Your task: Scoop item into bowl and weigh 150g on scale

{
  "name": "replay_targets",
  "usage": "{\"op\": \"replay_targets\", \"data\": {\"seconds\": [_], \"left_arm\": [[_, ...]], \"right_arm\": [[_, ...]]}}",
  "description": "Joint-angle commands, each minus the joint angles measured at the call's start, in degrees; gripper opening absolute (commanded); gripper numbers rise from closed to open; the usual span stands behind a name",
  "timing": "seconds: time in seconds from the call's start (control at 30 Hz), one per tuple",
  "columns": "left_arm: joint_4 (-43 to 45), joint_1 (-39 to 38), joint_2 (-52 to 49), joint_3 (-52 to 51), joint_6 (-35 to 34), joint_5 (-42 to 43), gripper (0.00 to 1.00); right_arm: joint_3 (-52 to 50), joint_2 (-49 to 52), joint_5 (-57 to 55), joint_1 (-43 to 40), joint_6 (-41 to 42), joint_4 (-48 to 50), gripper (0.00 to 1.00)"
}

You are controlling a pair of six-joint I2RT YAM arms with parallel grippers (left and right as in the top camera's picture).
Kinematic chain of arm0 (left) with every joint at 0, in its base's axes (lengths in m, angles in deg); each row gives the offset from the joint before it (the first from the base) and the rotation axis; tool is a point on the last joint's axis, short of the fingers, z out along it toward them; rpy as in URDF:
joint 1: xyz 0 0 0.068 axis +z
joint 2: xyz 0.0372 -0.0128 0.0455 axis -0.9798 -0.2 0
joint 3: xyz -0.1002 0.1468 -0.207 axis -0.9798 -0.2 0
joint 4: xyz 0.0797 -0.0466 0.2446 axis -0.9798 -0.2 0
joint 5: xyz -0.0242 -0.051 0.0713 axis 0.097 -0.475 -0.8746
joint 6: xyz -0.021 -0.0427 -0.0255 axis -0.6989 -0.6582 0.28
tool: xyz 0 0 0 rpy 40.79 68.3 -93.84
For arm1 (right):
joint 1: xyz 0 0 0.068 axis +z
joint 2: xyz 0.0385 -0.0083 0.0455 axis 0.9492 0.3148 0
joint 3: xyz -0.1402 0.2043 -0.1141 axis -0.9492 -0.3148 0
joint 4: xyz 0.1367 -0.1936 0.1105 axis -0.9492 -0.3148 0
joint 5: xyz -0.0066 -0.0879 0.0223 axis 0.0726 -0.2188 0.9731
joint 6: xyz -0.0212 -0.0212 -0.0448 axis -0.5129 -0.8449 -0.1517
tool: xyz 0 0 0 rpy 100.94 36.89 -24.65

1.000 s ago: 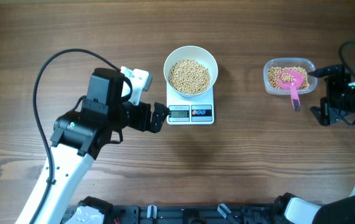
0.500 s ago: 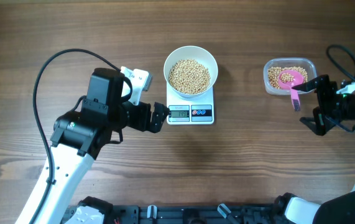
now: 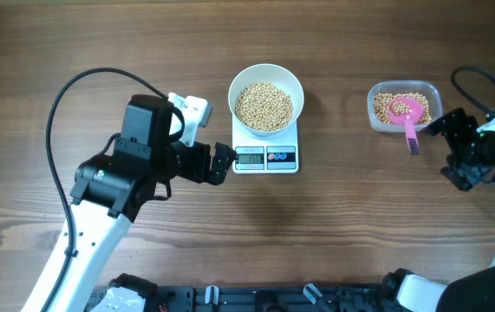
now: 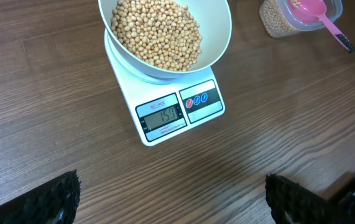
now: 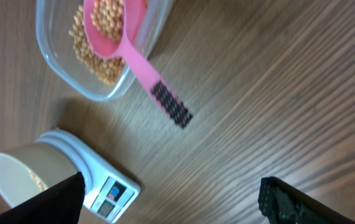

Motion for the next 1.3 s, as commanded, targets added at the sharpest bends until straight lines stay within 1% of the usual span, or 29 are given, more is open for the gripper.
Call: {"op": "replay_targets", "data": {"seconds": [0.0,0.1,0.4,0.5,0.7,0.87,0.97,1.1,1.13,1.27], "left_arm": [[0.15,0.37,0.35,0.02,-0.31,0.5,1.0],[0.15,0.37,0.35,0.02,-0.31,0.5,1.0],[0.15,0.37,0.35,0.02,-0.31,0.52,1.0],[0.15,0.37,0.35,0.02,-0.31,0.5,1.0],[0.15,0.37,0.35,0.02,-0.31,0.5,1.0],[0.15,0.37,0.35,0.02,-0.31,0.52,1.0],[0.15,0.37,0.35,0.02,-0.31,0.5,1.0],[0.15,0.37,0.35,0.02,-0.31,0.52,1.0],[0.15,0.37,0.35,0.02,-0.31,0.52,1.0],[0.15,0.37,0.35,0.02,-0.31,0.5,1.0]], "right_arm": [[0.07,0.39,-2.93,0.33,-5.55,1.4,0.93],[0.07,0.39,-3.06,0.31,-6.75,2.58,1.0],[0.07,0.33,-2.95,0.26,-6.19,3.23,1.0],[0.07,-0.92,0.13,0.15,-6.51,2.58,1.0],[0.07,-10.32,0.22,0.15,-8.07,1.86,1.0],[0.07,-19.71,0.0,0.15,-10.62,-1.38,1.0],[0.07,-24.3,0.0,0.15,-10.56,-3.63,1.0],[0.07,-28.98,-0.02,0.15,-7.02,-7.8,1.0],[0.07,-30.05,-0.04,0.15,-4.87,-8.26,1.0],[0.07,-31.04,-0.04,0.15,-1.27,-8.2,1.0]]}}
